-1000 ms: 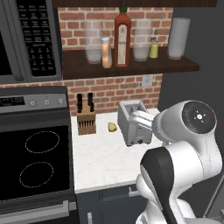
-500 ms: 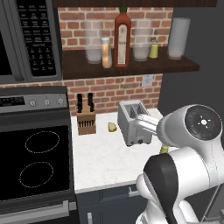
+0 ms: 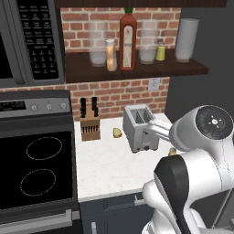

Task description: Put the shaker and condiment bottle from the counter next to their counterparts in the cabinet.

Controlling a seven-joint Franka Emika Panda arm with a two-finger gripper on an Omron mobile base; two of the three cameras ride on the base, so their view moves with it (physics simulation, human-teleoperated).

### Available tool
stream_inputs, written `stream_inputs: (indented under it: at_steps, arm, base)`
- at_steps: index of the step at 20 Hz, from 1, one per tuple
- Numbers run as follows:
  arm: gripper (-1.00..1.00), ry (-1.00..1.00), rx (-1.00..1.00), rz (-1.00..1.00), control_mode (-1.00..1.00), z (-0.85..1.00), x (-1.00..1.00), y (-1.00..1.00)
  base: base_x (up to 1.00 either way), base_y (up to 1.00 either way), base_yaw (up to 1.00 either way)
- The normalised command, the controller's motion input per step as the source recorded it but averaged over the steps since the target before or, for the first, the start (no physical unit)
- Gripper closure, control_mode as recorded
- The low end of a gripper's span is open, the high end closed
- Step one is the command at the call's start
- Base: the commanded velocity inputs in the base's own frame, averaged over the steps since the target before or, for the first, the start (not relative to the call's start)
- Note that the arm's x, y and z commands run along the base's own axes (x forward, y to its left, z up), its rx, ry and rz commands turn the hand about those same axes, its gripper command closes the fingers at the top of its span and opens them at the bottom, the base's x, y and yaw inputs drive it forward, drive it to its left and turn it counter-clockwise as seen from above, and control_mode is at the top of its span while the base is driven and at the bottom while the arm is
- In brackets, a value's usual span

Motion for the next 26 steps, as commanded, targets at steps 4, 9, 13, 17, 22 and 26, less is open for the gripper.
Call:
stream_inputs:
  at_steps: [4, 9, 13, 17, 22, 26]
  arm:
    - [-1.00, -0.19, 0.00, 0.00, -1.00, -0.69, 0.00, -0.33]
    - [-1.00, -0.20, 0.00, 0.00, -1.00, -0.70, 0.00, -0.37]
    - [-1.00, -0.22, 0.00, 0.00, -1.00, -0.74, 0.00, -0.33]
    - [-1.00, -0.26, 0.00, 0.00, -1.00, -0.84, 0.00, -0.31]
    - [-1.00, -0.37, -0.01, -0.04, -1.00, -0.97, 0.00, -0.26]
    - [-1.00, -0.45, -0.03, -0.05, -1.00, -1.00, 0.00, -0.19]
  base:
    - [0.00, 0.00, 0.00]
    - [0.00, 0.00, 0.00]
    - [0.00, 0.00, 0.00]
    - [0.00, 0.00, 0.00]
    - [0.00, 0.00, 0.00]
    - [0.00, 0.00, 0.00]
